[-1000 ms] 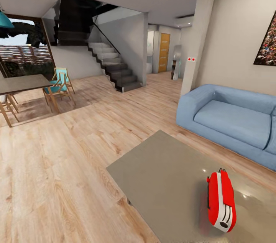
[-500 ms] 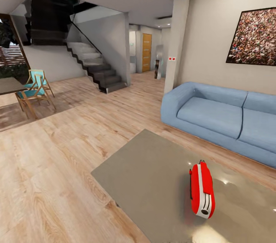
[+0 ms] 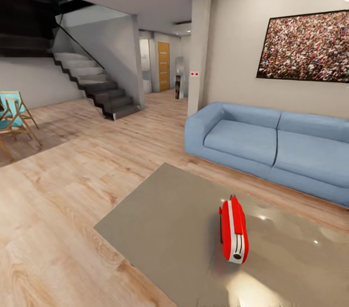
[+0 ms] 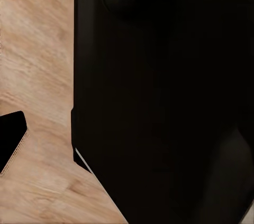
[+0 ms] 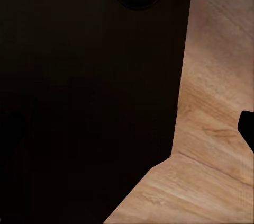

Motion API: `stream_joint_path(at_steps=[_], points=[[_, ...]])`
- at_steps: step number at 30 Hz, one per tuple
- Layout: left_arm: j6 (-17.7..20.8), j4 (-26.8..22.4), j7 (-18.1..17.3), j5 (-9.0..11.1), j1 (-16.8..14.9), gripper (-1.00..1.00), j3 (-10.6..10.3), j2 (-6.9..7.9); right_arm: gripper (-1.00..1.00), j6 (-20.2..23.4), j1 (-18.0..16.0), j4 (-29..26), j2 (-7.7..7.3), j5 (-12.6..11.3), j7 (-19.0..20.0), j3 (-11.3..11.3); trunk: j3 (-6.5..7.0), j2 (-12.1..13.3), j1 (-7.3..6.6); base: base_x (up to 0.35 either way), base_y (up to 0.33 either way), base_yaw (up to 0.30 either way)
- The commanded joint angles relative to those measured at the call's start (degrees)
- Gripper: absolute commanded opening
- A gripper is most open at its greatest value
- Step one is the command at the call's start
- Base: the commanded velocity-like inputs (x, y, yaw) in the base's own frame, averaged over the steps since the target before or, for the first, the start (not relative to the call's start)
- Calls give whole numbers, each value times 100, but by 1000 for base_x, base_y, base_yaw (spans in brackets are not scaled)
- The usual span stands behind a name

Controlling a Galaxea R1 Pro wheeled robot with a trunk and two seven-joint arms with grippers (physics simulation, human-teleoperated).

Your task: Turn on the radio receiver that's on the table in the living room.

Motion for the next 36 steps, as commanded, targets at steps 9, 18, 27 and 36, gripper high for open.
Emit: stream_joint_path(at_steps=[9,18,27,36], points=[[0,0,0,1,0,100,0,0,100,0,0,0,0,0,0,0,0,0,0,0,0,-282],[0,-1,0,-1,0,100,0,0,100,0,0,0,0,0,0,0,0,0,0,0,0,-282],[0,0,0,-5,0,100,0,0,100,0,0,0,0,2,0,0,0,0,0,0,0,-267],[0,0,0,-6,1,100,0,0,100,0,0,0,-6,0,0,0,0,0,0,64,87,-37]])
